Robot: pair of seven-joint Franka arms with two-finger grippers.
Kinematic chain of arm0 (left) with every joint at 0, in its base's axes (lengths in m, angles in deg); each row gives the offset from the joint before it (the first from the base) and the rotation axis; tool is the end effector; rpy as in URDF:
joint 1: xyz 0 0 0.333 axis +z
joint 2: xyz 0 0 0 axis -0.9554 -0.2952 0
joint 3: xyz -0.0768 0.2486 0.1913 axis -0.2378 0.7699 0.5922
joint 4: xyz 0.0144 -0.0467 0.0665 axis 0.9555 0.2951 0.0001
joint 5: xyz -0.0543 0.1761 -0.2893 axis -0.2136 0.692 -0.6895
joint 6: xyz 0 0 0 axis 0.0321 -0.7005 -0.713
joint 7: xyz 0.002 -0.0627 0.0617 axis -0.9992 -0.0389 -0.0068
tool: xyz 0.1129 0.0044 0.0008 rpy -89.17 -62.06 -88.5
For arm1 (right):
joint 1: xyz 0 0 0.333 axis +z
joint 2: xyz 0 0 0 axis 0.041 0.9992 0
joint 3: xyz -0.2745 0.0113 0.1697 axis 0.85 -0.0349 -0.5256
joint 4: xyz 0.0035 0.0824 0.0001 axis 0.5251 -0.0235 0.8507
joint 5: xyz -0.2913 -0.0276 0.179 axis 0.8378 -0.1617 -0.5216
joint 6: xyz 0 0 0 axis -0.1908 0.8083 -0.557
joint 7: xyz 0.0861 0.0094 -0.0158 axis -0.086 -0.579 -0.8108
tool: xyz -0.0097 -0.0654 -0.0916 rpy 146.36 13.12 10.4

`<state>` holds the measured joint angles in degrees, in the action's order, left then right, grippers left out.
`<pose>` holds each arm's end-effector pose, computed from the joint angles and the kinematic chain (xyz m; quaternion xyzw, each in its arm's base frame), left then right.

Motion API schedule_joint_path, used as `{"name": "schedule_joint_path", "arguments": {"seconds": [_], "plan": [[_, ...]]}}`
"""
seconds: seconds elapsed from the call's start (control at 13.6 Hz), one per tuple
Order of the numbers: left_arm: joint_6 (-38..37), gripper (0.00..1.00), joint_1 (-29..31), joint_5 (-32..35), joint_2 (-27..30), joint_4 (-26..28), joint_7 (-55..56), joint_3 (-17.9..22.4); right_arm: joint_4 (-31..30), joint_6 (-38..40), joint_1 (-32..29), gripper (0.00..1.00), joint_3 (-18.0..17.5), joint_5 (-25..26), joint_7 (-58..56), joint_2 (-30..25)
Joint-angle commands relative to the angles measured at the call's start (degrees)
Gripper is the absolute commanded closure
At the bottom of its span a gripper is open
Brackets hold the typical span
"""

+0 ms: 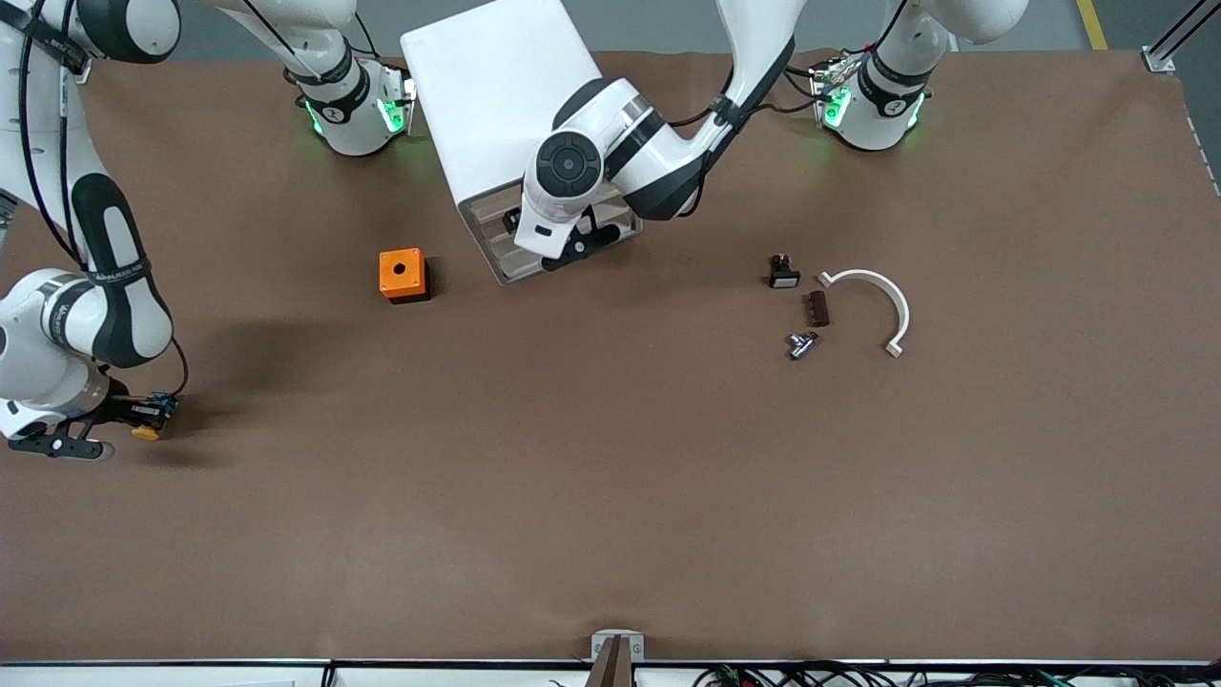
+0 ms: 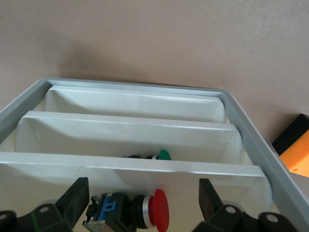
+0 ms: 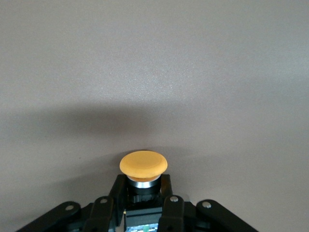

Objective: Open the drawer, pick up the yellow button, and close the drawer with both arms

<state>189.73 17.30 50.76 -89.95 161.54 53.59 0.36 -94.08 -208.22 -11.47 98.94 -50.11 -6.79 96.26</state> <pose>0.3511 -0.5695 0.3468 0.9429 0.2361 -0.2299 0.0488 0.5960 -0.2380 0.2379 0.9951 -0.0541 0.0268 0.0780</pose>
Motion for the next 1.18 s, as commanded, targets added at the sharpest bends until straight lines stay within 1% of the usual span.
{"name": "schedule_joint_path", "arguments": {"seconds": [0.0, 0.22, 0.37, 0.44, 0.52, 0.66, 0.81, 0.96, 1.11], "plan": [[-1.33, 0.00, -0.11, -2.27, 0.50, 0.81, 0.85, -0.44, -0.22, 0.20, -0.59, 0.00, -0.88, 1.06, 0.46, -0.96], [-1.33, 0.00, 0.77, -1.49, 0.76, 0.54, 0.68, 0.26, 1.62, 4.84, -0.33, 0.00, -0.88, 1.06, 0.54, -0.96], [-1.24, 0.00, 3.39, -1.14, 1.28, 0.19, 0.33, 0.70, 2.86, 10.10, -0.15, 0.00, -1.06, 1.06, 0.54, -1.57], [-1.24, 0.00, 4.71, -0.09, 1.55, 0.02, 0.15, 1.14, 2.86, 12.74, 0.28, 0.00, -1.14, 0.97, 0.63, -2.80], [-1.24, 0.00, 5.77, 3.31, 2.07, -0.33, 0.06, 1.41, 2.86, 15.20, 0.64, 0.00, -1.23, 0.45, 0.98, -4.46], [-1.33, 0.00, 9.10, 9.38, 2.34, -3.05, -0.02, 1.32, 2.95, 20.21, 2.65, 0.00, -1.41, 0.35, 4.22, -8.06], [-2.20, 0.00, 12.45, 14.57, 5.31, -2.80, -3.17, 1.32, 3.65, 26.53, 6.07, 0.00, -1.41, 0.35, 7.47, -12.46], [-8.85, 0.00, 16.66, 16.79, 7.34, -2.89, -10.62, 1.23, 6.19, 35.57, 8.45, 0.00, -1.50, 0.09, 9.15, -16.07], [-17.46, 0.00, 21.66, 18.28, 11.11, -2.80, -21.16, 1.32, 9.35, 43.49, 11.00, 0.00, -1.41, -1.31, 11.77, -18.79]]}}
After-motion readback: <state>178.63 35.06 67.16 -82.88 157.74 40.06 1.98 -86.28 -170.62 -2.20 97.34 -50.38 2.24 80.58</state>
